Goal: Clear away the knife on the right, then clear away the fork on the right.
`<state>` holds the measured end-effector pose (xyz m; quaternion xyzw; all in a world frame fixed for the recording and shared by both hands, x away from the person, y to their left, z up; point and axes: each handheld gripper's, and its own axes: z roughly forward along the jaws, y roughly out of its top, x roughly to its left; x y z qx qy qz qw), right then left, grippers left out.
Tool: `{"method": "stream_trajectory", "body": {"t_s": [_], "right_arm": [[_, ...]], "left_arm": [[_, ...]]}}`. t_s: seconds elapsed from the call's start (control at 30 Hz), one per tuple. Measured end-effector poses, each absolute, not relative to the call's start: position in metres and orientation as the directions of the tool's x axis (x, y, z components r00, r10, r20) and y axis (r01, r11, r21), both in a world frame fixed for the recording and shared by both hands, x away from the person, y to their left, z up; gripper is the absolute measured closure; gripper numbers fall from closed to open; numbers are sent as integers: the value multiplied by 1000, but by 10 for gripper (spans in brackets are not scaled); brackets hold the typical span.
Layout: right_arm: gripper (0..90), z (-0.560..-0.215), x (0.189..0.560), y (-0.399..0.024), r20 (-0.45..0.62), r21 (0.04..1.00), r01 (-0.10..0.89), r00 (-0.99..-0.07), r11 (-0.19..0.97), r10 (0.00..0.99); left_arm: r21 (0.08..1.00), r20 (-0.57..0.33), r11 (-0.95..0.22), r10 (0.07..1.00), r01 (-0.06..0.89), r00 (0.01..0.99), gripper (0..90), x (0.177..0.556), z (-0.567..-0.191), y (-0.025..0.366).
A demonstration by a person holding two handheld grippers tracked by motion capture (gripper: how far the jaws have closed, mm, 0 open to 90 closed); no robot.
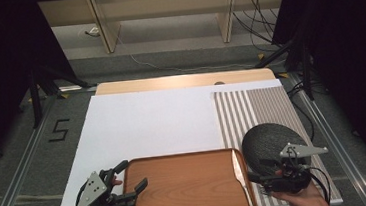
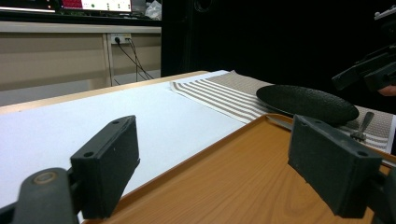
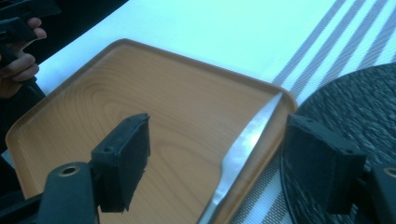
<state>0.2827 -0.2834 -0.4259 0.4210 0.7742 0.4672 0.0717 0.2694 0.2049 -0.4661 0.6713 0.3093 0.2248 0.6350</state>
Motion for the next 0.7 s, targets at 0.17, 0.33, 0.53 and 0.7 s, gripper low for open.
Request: {"method": "stream_trajectory", "body": {"t_s": [0.17,0.33,0.53,0.7], "right_arm": [[244,-426,281,-289,280,786,585,-626,201,728],[245,-426,279,-294,271,785,586,-616,200,740],[240,-427,278,-300,246,785,583,-603,209,759],[232,-426,275,-310,231,786,585,-577,199,783]], "left_arm": [[992,-91,-1,700,129,708,161,269,-466,205],[992,-90,-2,701,128,707,161,269,-466,205],[992,-89,-4,702,128,706,161,269,-466,205],[992,-85,-7,704,127,706,161,269,-466,205]]}}
